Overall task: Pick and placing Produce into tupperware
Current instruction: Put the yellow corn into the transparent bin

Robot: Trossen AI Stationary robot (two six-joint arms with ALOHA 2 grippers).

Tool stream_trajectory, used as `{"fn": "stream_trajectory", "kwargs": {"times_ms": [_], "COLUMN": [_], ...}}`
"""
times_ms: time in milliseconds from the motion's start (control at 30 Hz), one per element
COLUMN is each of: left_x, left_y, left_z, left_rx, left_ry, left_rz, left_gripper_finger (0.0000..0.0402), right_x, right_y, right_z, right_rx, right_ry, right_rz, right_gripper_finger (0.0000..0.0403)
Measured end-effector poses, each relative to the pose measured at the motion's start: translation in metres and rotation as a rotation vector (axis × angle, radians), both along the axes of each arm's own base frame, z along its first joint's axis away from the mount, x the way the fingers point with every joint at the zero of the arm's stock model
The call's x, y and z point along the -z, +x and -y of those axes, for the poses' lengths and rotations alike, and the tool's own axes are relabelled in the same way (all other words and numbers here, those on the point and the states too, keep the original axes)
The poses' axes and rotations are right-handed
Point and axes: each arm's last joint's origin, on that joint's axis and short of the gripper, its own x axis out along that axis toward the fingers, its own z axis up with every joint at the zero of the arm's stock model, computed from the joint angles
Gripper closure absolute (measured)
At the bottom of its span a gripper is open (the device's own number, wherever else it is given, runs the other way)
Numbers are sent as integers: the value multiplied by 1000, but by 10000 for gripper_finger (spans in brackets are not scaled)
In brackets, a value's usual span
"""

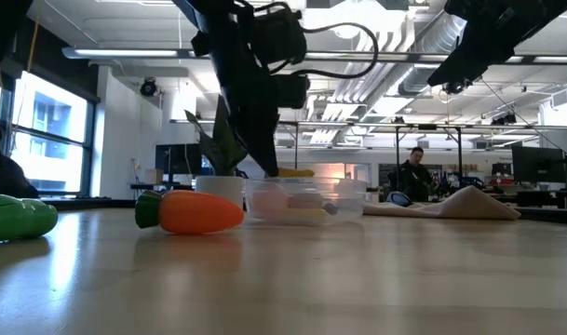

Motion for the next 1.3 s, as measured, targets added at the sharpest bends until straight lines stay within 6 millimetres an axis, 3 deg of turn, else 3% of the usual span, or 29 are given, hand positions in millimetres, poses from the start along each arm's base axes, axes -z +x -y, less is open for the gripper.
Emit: {"fn": "stream_trajectory", "kwargs": {"times_ms": [133,767,1300], "left_x": [7,5,27], "left_y": [1,2,7], "left_z": [0,-1,0], "left_rx": [0,0,0], "left_ry": [-7,6,2], "left_rz": [-28,-9,-69], "left_gripper_finger": [376,376,376], "right_x": [0,0,0], "right_y": [0,0,0], "right_z": [0,0,0], "right_rx": [0,0,0], "right_ry": [0,0,0], "right_rz": [-1,0,0], "right_gripper_finger": [402,402,402]}}
